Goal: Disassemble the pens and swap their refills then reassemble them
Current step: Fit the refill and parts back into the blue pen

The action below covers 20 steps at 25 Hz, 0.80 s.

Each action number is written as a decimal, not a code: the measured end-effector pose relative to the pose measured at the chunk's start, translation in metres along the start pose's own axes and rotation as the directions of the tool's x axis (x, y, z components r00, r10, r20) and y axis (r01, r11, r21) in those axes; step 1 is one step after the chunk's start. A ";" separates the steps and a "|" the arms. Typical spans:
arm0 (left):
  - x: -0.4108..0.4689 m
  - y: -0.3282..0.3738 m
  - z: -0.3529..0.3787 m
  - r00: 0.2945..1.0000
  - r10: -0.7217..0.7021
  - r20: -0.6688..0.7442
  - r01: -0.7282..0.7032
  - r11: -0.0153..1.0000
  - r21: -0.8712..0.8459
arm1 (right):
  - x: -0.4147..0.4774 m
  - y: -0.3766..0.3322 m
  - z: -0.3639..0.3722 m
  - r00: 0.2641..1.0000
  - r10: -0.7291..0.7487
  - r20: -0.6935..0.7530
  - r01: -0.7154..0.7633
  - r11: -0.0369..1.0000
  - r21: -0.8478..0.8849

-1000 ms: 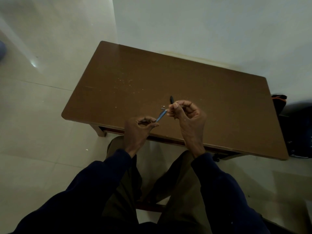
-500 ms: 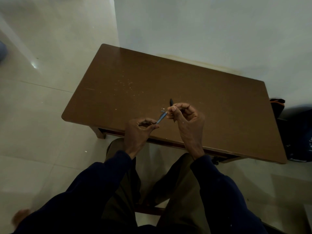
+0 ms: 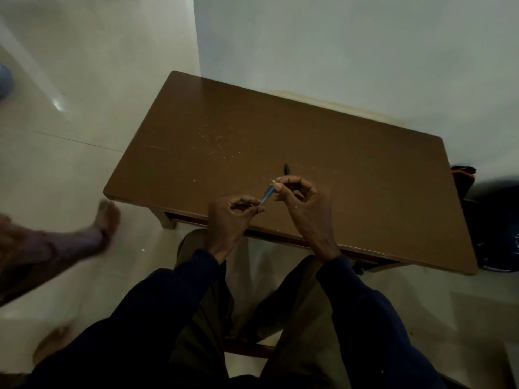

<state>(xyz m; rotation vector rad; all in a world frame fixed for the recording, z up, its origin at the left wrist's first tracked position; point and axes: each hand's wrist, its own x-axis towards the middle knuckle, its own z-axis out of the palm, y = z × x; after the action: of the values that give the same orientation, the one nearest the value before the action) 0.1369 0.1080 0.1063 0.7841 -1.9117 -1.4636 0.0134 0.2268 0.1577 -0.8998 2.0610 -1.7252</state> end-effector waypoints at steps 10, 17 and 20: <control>0.017 -0.043 -0.009 0.970 -0.243 0.025 0.245 0.961 -0.127 | 0.036 0.089 -0.006 0.972 0.225 -0.072 -0.234 0.878 -0.418; 0.024 -0.073 -0.007 0.926 -0.377 0.032 0.378 0.920 -0.107 | 0.100 0.133 0.020 0.984 0.166 0.062 -0.076 0.711 -0.699; 0.026 -0.079 -0.007 0.925 -0.378 0.047 0.380 0.920 -0.091 | 0.116 0.148 0.025 0.978 0.153 0.141 0.012 0.637 -0.771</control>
<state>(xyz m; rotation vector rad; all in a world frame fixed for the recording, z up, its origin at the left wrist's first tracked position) 0.1327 0.0668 0.0338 1.1405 -1.7561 -1.7913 -0.0985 0.1460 0.0284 -1.1169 2.6608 -0.5910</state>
